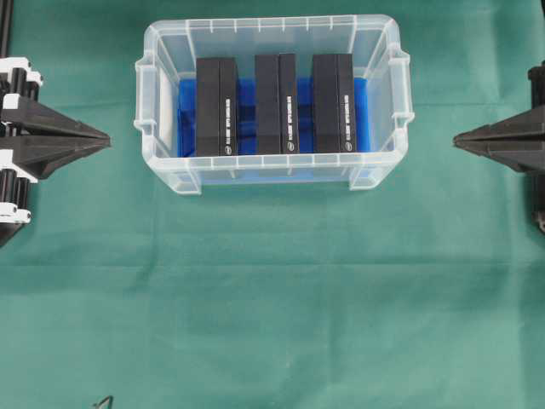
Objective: Take the box out of the case with the left arm.
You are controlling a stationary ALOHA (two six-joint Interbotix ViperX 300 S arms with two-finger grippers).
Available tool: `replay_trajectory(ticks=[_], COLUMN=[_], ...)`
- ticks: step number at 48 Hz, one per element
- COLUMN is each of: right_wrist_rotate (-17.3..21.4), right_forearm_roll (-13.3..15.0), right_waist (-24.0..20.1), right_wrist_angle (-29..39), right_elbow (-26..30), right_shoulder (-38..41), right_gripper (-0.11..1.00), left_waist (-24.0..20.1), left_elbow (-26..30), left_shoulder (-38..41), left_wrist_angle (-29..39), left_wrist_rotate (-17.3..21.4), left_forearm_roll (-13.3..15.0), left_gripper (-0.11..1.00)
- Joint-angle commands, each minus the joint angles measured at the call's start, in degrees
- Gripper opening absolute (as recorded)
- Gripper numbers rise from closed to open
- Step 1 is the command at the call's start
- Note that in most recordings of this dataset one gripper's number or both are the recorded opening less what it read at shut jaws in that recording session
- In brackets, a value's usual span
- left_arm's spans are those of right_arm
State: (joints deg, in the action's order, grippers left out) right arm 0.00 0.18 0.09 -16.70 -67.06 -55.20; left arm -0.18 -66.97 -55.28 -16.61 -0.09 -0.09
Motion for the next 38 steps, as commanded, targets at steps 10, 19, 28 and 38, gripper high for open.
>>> replay_trajectory(ticks=[10, 19, 28, 38], right_wrist_rotate=[2.55, 3.96, 5.54, 6.33], right_forearm_roll=[-0.35, -0.35, -0.35, -0.26], right_waist=[0.09, 0.0, 0.0, 0.0], right_wrist_angle=[6.86, 10.55, 15.56, 22.5], right_elbow=[2.11, 5.89, 14.5, 24.17], right_shoulder=[2.02, 1.67, 1.93, 3.08], right_gripper=[0.0, 0.0, 0.0, 0.0], left_waist=[0.7, 0.7, 0.79, 0.79], left_elbow=[2.2, 6.15, 14.06, 23.47], left_shoulder=[0.44, 0.09, 0.44, 1.49], left_wrist_angle=[5.98, 8.0, 15.91, 26.63], left_wrist_rotate=[-0.18, -1.41, -2.29, -2.37], left_forearm_roll=[-1.23, -1.23, -1.23, -1.23], left_gripper=[0.0, 0.0, 0.0, 0.0])
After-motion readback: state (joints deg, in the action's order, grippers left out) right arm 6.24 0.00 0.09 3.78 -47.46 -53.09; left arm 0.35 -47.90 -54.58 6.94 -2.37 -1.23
